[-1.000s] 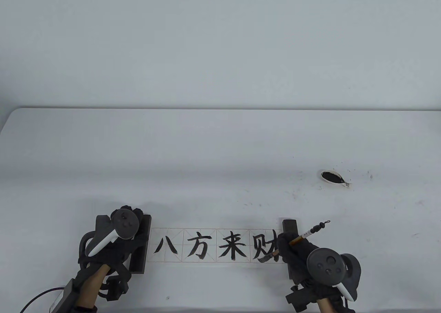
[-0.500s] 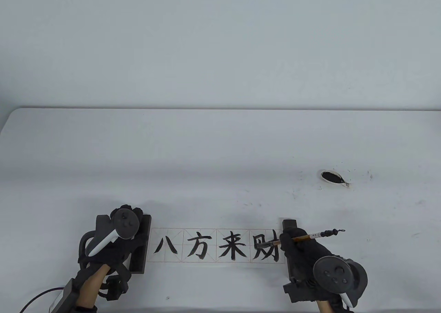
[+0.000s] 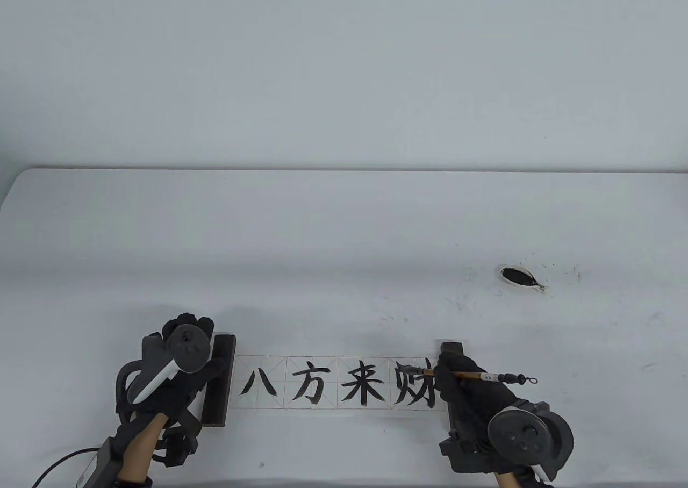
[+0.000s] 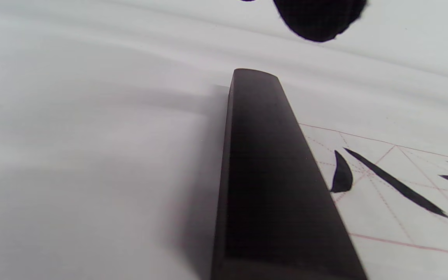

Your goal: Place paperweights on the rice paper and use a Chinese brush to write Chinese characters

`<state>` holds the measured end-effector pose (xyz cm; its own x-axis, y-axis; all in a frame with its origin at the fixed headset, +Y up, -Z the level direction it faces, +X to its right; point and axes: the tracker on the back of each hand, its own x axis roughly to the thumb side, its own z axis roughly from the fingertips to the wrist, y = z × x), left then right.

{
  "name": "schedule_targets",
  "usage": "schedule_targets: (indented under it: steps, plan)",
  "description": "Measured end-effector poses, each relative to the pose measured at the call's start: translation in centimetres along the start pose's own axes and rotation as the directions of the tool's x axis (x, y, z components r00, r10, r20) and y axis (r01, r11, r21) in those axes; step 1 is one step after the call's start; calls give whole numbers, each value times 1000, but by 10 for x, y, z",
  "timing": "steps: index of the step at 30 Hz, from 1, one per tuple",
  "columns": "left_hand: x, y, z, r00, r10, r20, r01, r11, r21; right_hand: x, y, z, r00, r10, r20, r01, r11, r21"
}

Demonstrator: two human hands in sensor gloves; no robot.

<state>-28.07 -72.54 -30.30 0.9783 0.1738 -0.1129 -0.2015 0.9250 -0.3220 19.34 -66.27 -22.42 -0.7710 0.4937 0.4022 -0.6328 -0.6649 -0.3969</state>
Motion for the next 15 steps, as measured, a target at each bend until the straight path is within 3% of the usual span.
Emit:
schedule_targets:
  steps: [10, 15]
  plan:
    - [0, 4, 2, 1000, 9, 14, -9, 1000, 23, 8, -34, -13, 996, 73, 55, -68, 994, -80]
    - [1, 4, 2, 1000, 3, 13, -4, 999, 35, 7, -56, -23, 979, 192, 72, -183, 977, -113]
